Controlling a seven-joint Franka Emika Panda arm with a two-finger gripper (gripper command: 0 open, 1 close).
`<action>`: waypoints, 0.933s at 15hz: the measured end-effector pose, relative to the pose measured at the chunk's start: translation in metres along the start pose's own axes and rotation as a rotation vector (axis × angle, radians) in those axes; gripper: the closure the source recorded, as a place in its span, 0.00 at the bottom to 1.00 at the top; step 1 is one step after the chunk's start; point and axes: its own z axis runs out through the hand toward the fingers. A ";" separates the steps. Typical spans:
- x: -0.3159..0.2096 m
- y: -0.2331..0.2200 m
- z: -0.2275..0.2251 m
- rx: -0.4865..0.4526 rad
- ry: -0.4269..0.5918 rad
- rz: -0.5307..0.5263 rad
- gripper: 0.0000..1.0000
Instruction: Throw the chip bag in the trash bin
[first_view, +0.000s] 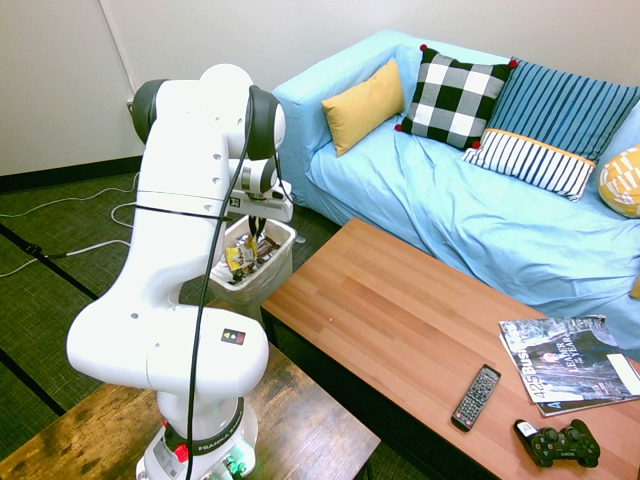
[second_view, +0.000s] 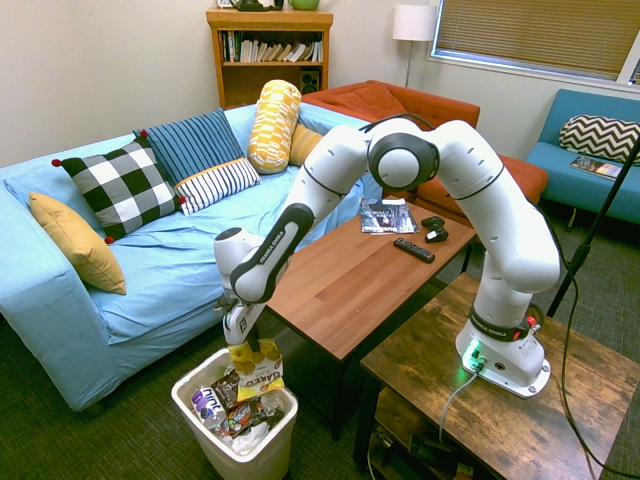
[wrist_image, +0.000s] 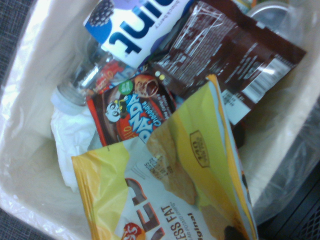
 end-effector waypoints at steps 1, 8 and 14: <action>-0.005 -0.003 0.008 -0.015 0.004 -0.008 0.00; -0.006 -0.018 0.011 -0.027 0.040 -0.021 0.00; -0.008 -0.031 0.013 -0.038 0.072 -0.024 0.00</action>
